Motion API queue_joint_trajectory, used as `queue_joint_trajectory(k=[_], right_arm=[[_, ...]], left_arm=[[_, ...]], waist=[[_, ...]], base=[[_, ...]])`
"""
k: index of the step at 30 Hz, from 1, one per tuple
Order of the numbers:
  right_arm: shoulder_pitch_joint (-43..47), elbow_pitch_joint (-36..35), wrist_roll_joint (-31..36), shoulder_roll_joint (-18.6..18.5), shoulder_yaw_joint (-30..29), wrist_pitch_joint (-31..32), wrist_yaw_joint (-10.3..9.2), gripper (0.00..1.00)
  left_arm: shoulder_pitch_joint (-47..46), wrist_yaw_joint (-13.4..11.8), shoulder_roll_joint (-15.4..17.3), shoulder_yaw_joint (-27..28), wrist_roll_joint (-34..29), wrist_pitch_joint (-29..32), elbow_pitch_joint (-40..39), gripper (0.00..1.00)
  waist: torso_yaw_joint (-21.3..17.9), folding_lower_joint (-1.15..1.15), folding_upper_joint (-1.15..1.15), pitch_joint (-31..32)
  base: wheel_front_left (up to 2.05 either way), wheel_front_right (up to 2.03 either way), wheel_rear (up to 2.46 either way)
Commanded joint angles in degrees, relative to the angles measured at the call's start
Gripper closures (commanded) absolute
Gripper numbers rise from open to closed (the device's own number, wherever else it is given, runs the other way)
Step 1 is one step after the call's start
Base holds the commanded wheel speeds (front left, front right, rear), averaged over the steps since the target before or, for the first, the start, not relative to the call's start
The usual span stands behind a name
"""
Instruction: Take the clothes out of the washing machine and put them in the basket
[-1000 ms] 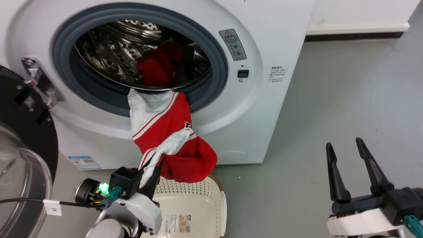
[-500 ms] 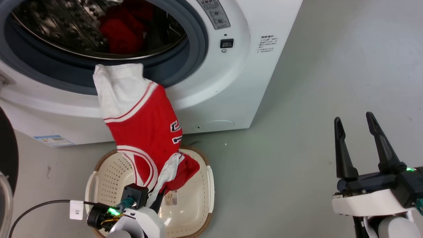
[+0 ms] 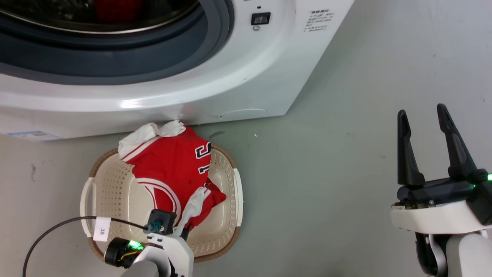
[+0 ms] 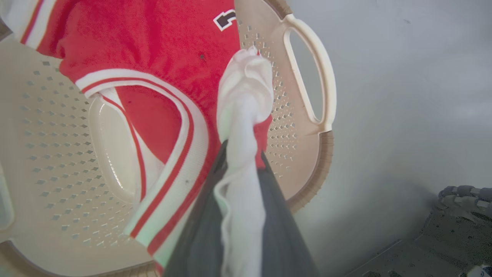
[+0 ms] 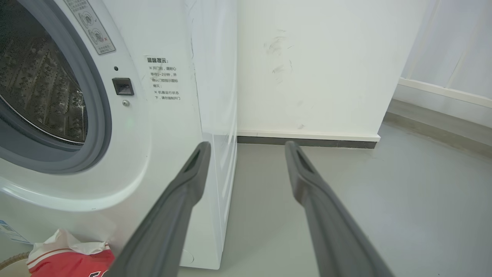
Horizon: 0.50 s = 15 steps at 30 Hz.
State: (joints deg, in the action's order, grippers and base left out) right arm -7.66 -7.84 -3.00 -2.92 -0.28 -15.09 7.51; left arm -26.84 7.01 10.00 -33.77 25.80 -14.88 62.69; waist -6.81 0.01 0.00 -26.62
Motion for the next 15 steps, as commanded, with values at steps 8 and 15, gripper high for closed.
queue_joint_trajectory(k=[8,15], right_arm=[[-3.6,-1.0,-0.5,0.1,-0.8,-0.1,-0.04,0.00],[-6.0,-2.0,-0.9,0.1,-2.1,-0.1,-0.04,0.00]], left_arm=[[-6.8,0.3,-1.0,0.9,2.3,1.0,7.8,1.00],[-11.7,-0.2,-1.3,1.2,3.1,4.2,10.2,1.00]], waist=[[-0.7,-0.01,0.00,-7.5],[-0.7,-0.01,0.00,-13.4]], base=[[0.00,0.00,0.00],[0.00,0.00,0.00]])
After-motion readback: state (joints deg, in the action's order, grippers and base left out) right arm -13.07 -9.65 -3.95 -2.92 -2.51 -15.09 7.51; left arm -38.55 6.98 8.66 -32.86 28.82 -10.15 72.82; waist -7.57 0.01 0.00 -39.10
